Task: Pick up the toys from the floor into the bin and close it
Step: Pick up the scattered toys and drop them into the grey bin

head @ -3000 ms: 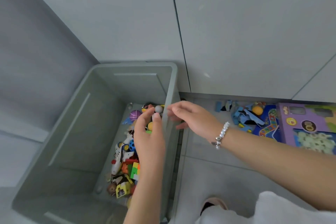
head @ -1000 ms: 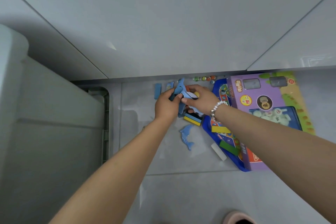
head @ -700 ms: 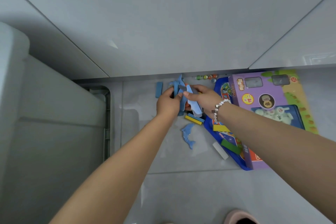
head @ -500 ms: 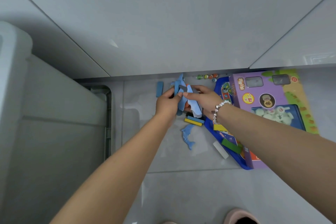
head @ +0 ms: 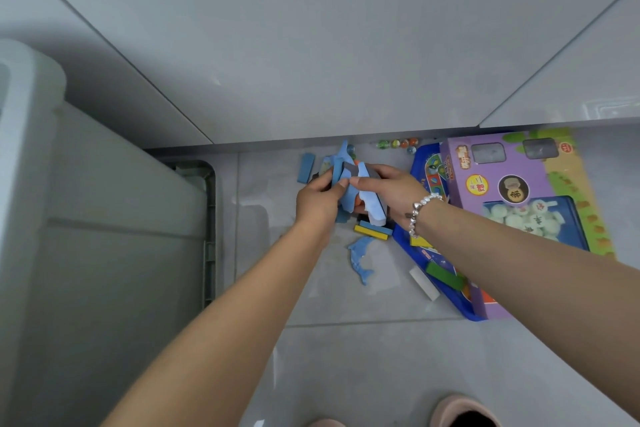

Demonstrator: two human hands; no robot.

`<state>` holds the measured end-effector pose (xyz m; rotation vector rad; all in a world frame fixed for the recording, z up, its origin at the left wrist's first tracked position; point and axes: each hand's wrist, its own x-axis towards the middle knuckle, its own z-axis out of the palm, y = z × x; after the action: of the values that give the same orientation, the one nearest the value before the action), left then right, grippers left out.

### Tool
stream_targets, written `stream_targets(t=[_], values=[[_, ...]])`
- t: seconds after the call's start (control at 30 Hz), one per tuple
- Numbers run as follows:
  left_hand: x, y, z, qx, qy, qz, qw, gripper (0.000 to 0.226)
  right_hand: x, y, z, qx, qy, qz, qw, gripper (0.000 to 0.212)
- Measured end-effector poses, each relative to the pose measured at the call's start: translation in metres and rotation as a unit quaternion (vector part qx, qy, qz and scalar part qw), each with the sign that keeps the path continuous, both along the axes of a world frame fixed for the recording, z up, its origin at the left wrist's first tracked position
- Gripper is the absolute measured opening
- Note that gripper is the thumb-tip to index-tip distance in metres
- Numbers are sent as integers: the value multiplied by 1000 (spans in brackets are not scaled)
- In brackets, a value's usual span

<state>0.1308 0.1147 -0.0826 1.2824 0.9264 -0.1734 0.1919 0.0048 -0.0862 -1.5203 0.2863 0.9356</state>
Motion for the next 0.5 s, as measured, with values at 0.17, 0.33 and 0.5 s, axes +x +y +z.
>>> stream_targets(t=[0.17, 0.33, 0.5], values=[[-4, 4, 16, -14, -26, 21, 999, 35, -1, 0, 13, 21, -14, 3, 1000, 40], [-14, -1, 45, -12, -12, 22, 1000, 31, -15, -5, 33, 32, 5, 0, 999, 37], [-45, -1, 94, 24, -9, 30, 999, 31, -40, -1, 74, 58, 11, 24, 998, 33]])
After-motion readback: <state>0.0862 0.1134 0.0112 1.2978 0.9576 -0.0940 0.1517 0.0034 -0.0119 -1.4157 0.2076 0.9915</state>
